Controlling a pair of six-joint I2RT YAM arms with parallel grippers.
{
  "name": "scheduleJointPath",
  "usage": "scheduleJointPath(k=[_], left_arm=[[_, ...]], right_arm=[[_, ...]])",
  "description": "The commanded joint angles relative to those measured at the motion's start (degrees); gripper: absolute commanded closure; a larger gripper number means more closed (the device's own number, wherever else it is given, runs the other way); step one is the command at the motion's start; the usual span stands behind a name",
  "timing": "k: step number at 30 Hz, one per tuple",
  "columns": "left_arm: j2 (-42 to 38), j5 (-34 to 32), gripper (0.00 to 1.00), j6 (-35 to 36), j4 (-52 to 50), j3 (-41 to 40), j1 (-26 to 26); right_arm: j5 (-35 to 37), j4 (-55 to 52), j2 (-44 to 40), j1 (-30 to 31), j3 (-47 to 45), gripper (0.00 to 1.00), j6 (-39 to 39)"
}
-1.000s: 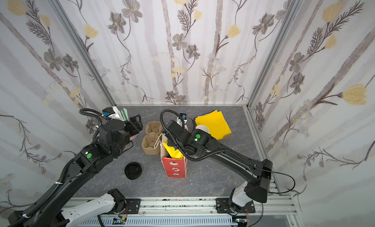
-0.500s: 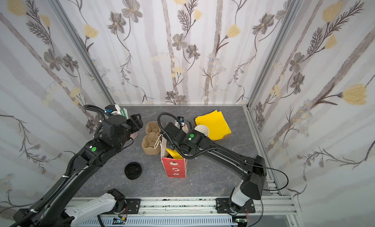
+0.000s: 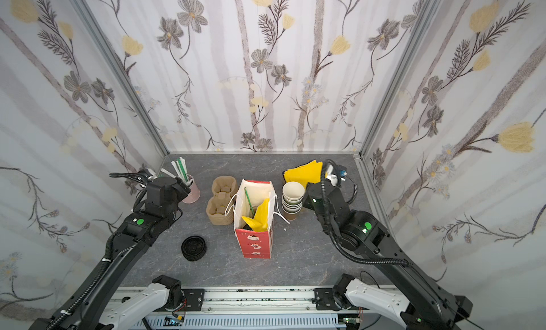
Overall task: Pack a coffee takeout order
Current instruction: Reset both arms
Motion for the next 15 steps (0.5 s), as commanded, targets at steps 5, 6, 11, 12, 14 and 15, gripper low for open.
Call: scheduleJointPath(k=[5, 6, 11, 12, 14, 15], left_arm=[[-4.19, -4.60, 0.21, 2.10, 14.59, -16.36, 6.54], [-4.22, -4.05, 0.21, 2.89, 17.93, -19.02, 7.36], [-1.91, -1.66, 0.20, 9.10, 31.61, -26.33, 9.08], [-0.90, -0.88, 0.20, 11.67, 34.72, -27.29, 9.08], [1.30, -0.13, 0.18, 16.23, 40.52, -29.08, 9.17], [2.34, 0.64, 0.17, 18.58, 43.51, -29.98, 9.17]], right_arm=[[3.25, 6.49, -15.08, -15.57, -17.47, 0.35, -14.36], [3.42, 6.85, -15.49, -18.08, -19.53, 0.32, -15.20], [-0.72, 18.72, -16.48, -28.23, -31.82, 0.25, -18.44], [-1.11, 22.57, -16.69, -29.57, -34.51, 0.25, -18.74], [-1.98, 30.71, -16.53, -31.85, -39.48, 0.24, -19.82], [-3.11, 36.06, -16.25, -32.99, -42.49, 0.24, -21.34]])
